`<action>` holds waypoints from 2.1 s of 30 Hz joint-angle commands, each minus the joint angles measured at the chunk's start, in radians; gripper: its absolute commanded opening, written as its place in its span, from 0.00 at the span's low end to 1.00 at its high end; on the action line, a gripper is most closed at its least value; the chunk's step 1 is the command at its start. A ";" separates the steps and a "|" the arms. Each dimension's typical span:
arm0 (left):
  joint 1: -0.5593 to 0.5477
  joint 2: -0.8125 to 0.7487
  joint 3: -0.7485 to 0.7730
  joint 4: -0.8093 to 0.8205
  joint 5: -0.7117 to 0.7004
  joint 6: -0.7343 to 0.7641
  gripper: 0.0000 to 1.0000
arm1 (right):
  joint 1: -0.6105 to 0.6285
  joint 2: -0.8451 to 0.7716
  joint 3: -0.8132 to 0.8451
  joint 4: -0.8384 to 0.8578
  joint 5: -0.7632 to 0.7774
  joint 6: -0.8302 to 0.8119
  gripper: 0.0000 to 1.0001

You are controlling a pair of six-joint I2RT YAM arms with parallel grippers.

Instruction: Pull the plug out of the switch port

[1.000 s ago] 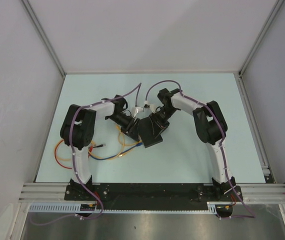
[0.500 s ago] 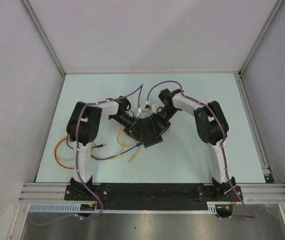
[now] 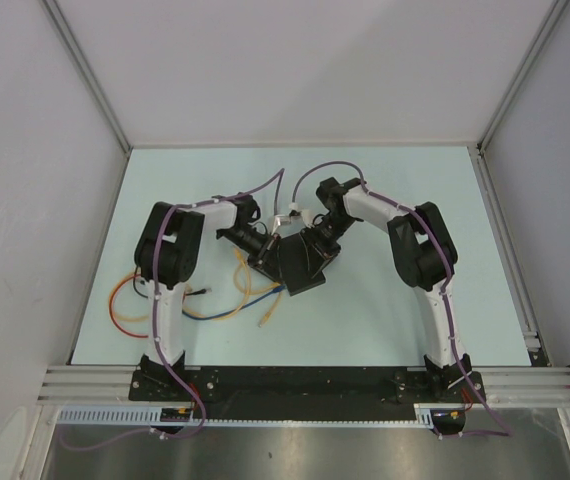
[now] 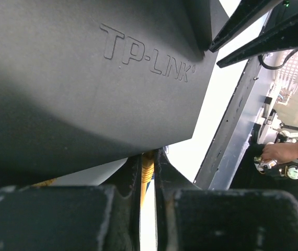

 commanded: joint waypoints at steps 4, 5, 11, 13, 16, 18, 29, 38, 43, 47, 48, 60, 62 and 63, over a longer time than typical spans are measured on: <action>-0.006 -0.033 -0.015 0.045 -0.065 0.089 0.00 | 0.021 0.042 -0.031 0.064 0.169 -0.062 0.20; -0.009 -0.026 0.011 0.037 -0.061 0.089 0.00 | 0.026 0.045 -0.026 0.064 0.169 -0.062 0.20; -0.012 -0.030 0.138 -0.098 -0.174 0.200 0.00 | 0.034 0.053 -0.012 0.061 0.175 -0.064 0.20; 0.009 -0.061 0.071 -0.115 -0.206 0.246 0.00 | 0.031 0.051 -0.015 0.064 0.175 -0.064 0.20; 0.050 -0.113 -0.049 -0.099 -0.236 0.271 0.00 | 0.028 0.051 -0.012 0.064 0.175 -0.062 0.20; 0.073 -0.162 -0.089 -0.093 -0.251 0.274 0.00 | 0.029 0.055 -0.008 0.064 0.175 -0.062 0.20; 0.253 -0.332 0.112 -0.150 -0.482 0.283 0.00 | 0.035 0.065 0.006 0.060 0.178 -0.061 0.20; 0.399 -0.407 0.016 -0.089 -0.797 0.265 0.00 | 0.041 0.071 0.014 0.061 0.178 -0.058 0.20; 0.393 -0.435 0.043 -0.073 -0.840 0.169 0.38 | 0.049 0.076 0.020 0.063 0.180 -0.059 0.20; 0.368 -0.487 0.118 -0.053 -0.602 0.135 0.57 | 0.051 0.079 0.021 0.061 0.180 -0.058 0.20; 0.347 -0.496 0.147 -0.053 -0.546 0.133 0.61 | 0.051 0.079 0.023 0.061 0.180 -0.059 0.20; 0.084 -0.371 0.005 0.074 -0.081 0.027 0.59 | 0.049 0.073 0.028 0.061 0.178 -0.058 0.20; 0.077 -0.348 -0.053 0.111 -0.079 0.020 0.59 | 0.047 0.062 0.023 0.061 0.174 -0.061 0.20; 0.070 -0.337 -0.072 0.120 -0.081 0.020 0.57 | 0.046 0.059 0.020 0.061 0.172 -0.061 0.20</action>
